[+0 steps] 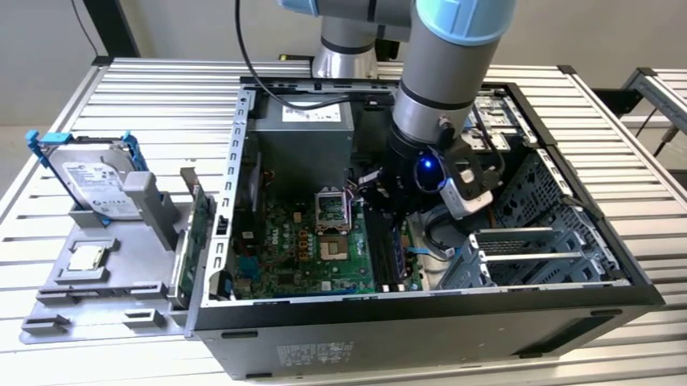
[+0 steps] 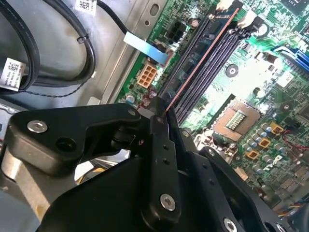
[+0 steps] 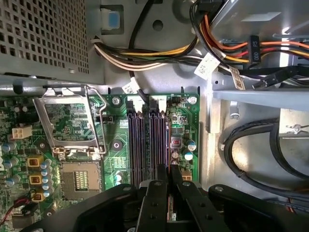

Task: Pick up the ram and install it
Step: 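Insert the ram into the slot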

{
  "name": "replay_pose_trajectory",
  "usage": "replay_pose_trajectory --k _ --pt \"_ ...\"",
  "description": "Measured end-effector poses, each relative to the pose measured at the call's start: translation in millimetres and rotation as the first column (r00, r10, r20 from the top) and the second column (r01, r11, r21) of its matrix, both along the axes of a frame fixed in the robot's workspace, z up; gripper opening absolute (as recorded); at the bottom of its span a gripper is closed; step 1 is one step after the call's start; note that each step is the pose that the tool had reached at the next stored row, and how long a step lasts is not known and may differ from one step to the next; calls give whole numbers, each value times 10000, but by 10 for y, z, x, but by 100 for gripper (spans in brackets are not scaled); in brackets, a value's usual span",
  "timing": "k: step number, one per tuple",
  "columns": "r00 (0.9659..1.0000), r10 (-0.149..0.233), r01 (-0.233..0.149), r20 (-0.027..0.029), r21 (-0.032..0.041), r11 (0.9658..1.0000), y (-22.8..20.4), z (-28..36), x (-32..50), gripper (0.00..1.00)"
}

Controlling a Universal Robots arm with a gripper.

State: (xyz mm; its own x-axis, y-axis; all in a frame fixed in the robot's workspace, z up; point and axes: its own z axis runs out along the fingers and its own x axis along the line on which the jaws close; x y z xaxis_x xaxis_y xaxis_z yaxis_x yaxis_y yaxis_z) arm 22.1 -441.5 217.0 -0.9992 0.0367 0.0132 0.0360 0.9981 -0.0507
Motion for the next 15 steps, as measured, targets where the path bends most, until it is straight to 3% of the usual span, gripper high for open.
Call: replay_pose_trajectory --k 9,11,15 --pt "10000 3 -3 -3 0 10000 6 -24 0 0" --pt "10000 18 -18 -2 76 10000 3 -24 1 0" --pt "10000 46 -46 -1 143 9999 0 -10 0 0"
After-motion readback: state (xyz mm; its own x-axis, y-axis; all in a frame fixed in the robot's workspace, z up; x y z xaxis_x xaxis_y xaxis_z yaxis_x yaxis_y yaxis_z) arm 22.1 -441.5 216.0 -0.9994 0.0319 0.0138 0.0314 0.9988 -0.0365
